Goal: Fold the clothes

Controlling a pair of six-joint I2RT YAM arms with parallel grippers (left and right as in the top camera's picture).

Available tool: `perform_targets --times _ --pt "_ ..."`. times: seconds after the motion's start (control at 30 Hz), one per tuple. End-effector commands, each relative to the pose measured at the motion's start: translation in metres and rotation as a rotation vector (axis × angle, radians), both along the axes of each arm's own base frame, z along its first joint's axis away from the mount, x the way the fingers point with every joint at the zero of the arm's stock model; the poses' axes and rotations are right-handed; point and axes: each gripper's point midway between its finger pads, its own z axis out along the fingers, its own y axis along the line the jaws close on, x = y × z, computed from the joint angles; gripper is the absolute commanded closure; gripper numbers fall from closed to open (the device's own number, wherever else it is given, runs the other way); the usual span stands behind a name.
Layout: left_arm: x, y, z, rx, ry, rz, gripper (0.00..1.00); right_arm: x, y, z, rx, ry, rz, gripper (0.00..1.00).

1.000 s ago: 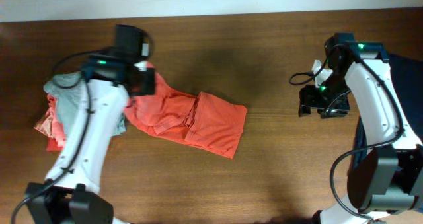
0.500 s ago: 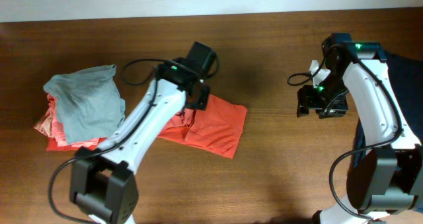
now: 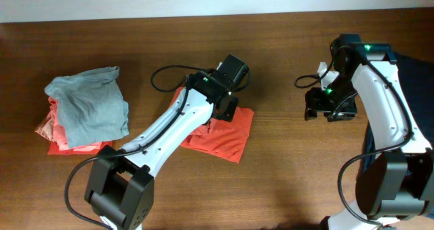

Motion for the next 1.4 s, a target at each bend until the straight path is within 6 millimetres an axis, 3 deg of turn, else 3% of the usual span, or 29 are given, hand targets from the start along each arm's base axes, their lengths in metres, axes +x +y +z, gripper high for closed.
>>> perform_targets --times 0.0,0.17,0.3,0.47,0.6,0.67,0.8,0.93,1.07,1.2,1.37 --pt "-0.001 -0.012 0.002 -0.061 0.019 0.001 1.00 0.001 0.004 0.003 0.009 -0.008 0.011 0.35" --pt "-0.004 -0.018 0.002 -0.089 0.039 -0.010 1.00 0.001 0.004 0.003 0.009 -0.011 0.011 0.34" --pt "-0.014 -0.039 0.004 -0.203 0.097 -0.051 1.00 0.001 0.004 0.003 0.009 -0.011 0.011 0.34" --pt "-0.014 -0.043 0.005 -0.210 0.092 -0.059 0.99 0.002 0.004 0.002 0.009 -0.014 0.011 0.34" --pt "-0.015 -0.044 0.005 -0.220 0.099 -0.063 0.66 0.002 0.004 0.002 0.009 -0.015 0.011 0.34" --pt "-0.020 -0.050 0.006 -0.253 0.125 -0.077 0.60 0.003 0.004 0.002 0.009 -0.017 0.011 0.34" --pt "-0.020 -0.049 0.006 -0.253 0.125 -0.079 0.61 0.003 0.004 0.002 0.009 -0.017 0.011 0.34" --pt "-0.007 -0.031 0.006 -0.197 0.083 -0.041 0.61 0.003 0.004 0.002 0.009 -0.017 0.011 0.34" --pt "0.011 0.001 0.008 -0.133 0.037 0.038 0.61 0.004 0.008 0.003 0.033 -0.024 0.020 0.31" --pt "0.033 0.040 0.008 -0.094 0.008 0.136 0.60 0.008 0.035 0.008 0.190 -0.063 0.110 0.30" --pt "0.052 0.085 0.002 -0.084 0.019 0.235 0.56 0.012 0.060 0.001 0.234 -0.090 0.176 0.26"
